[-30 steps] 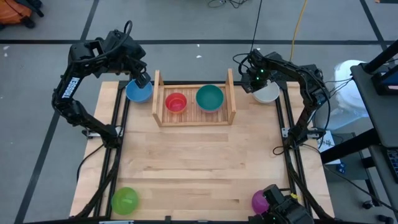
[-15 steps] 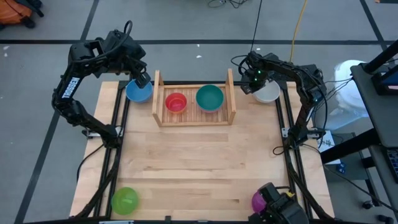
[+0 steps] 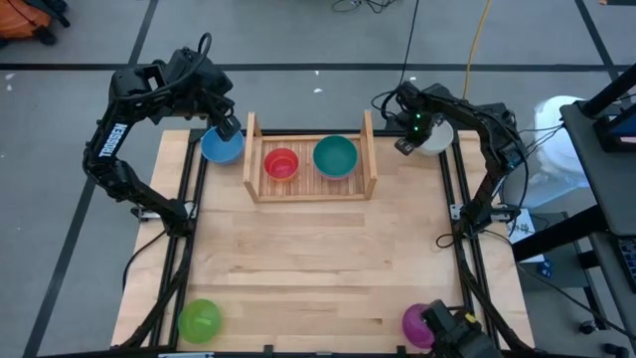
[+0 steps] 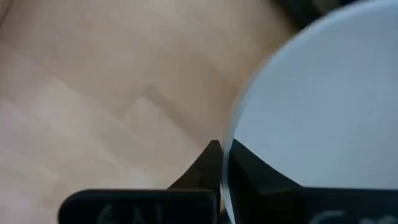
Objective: Place and stack bowls onto a shelf
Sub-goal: Stack the white bowl onto the blue bowl
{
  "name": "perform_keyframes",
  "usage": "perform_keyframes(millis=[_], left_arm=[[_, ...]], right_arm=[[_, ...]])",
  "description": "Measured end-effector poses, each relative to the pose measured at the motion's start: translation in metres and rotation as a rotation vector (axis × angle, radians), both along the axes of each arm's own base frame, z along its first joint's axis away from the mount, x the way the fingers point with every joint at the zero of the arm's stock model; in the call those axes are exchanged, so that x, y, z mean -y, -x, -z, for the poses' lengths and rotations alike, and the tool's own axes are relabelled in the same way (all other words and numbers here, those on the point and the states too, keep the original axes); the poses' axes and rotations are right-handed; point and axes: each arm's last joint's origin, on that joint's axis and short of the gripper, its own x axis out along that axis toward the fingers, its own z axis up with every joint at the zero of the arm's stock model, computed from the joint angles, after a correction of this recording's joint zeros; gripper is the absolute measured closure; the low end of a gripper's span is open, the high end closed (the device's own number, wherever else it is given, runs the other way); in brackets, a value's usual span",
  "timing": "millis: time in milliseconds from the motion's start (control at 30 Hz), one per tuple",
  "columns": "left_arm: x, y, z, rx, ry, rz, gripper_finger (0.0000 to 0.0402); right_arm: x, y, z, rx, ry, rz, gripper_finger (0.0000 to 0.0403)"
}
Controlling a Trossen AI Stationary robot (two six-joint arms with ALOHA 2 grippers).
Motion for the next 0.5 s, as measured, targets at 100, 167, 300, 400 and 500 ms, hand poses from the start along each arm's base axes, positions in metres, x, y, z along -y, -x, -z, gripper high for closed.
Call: perform_keyframes(millis=[100, 167, 300, 400, 500], left_arm=[[0.0, 0.0, 0.0, 0.0, 0.0, 0.0, 0.0394], [0.0, 0.0, 0.0, 0.0, 0.0, 0.0, 0.0394], [0.0, 0.0, 0.0, 0.0, 0.0, 0.0, 0.0394], [0.0, 0.0, 0.0, 0.0, 0.001, 0.0, 0.0394], [0.0, 0.0, 0.0, 0.001, 0.001, -0.001, 0.0394]], right_arm=[[-0.007, 0.003, -0.02, 0.019, 0.082, -0.027, 0.0402], [-0.013, 0.006, -0.034, 0.044, 0.119, -0.034, 0.0402], [-0.027, 0.015, -0.06, 0.083, 0.196, -0.042, 0.0402], [-0.041, 0.023, -0.078, 0.108, 0.239, -0.043, 0.0402], [-0.058, 0.028, -0.094, 0.12, 0.287, -0.063, 0.0402]])
